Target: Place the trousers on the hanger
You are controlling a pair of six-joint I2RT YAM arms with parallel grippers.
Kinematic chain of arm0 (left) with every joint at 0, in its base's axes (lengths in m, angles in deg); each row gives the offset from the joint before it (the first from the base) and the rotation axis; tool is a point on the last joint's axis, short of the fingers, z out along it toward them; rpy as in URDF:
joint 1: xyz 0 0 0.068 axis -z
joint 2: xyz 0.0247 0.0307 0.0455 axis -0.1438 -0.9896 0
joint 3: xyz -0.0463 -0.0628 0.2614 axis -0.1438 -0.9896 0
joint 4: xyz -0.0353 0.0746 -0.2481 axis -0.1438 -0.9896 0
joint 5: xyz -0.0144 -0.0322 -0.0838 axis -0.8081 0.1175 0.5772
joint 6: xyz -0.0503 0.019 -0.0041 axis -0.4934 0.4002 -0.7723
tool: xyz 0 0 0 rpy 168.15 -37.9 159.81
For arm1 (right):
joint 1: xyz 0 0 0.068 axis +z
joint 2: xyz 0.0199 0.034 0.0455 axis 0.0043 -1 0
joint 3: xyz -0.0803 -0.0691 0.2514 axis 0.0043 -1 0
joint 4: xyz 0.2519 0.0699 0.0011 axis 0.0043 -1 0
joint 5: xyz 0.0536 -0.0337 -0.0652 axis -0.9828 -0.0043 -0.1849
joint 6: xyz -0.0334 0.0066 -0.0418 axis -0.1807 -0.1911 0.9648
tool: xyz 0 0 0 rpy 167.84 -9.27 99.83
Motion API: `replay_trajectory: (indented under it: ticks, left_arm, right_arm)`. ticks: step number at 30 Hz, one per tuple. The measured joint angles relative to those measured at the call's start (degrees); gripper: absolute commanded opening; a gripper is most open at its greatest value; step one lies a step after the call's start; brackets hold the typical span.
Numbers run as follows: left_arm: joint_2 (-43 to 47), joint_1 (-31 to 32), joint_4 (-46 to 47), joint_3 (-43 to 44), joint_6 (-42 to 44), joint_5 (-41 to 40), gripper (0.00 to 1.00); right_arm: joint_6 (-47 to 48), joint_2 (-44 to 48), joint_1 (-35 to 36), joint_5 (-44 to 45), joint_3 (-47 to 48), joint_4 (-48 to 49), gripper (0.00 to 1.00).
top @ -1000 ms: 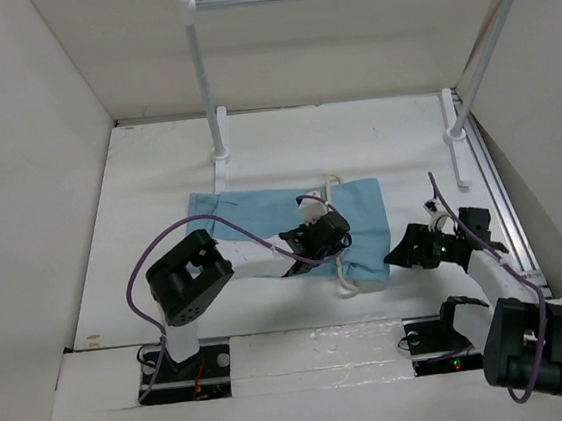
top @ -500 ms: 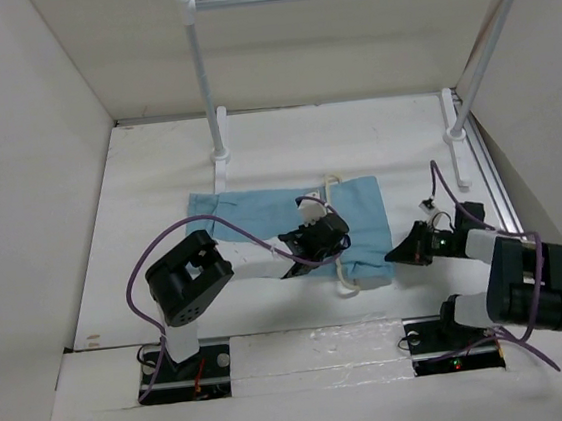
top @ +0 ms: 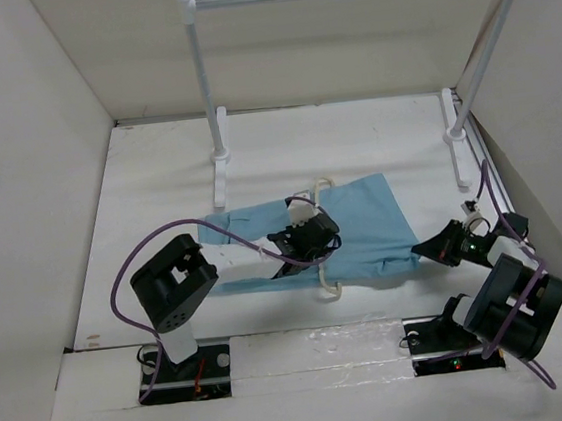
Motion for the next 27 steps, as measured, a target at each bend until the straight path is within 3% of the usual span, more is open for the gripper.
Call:
replay_trajectory:
  ticks: [12, 21, 27]
  left_arm:
    - [3.6, -6.1, -8.7, -0.3, 0.3, -1.5, 0.0]
    - [4.0, -4.8, -10.1, 0.2, 0.5, -3.7, 0.0]
    - [3.9, -4.2, -16.1, 2.5, -0.7, -6.9, 0.0]
  right_arm:
    - [2.7, 5.0, -0.7, 2.4, 0.0, -4.0, 0.0]
    - [3.0, 4.6, -0.7, 4.2, -0.1, -4.8, 0.0]
    - [3.0, 4.7, -0.8, 5.8, -0.1, -5.1, 0.0]
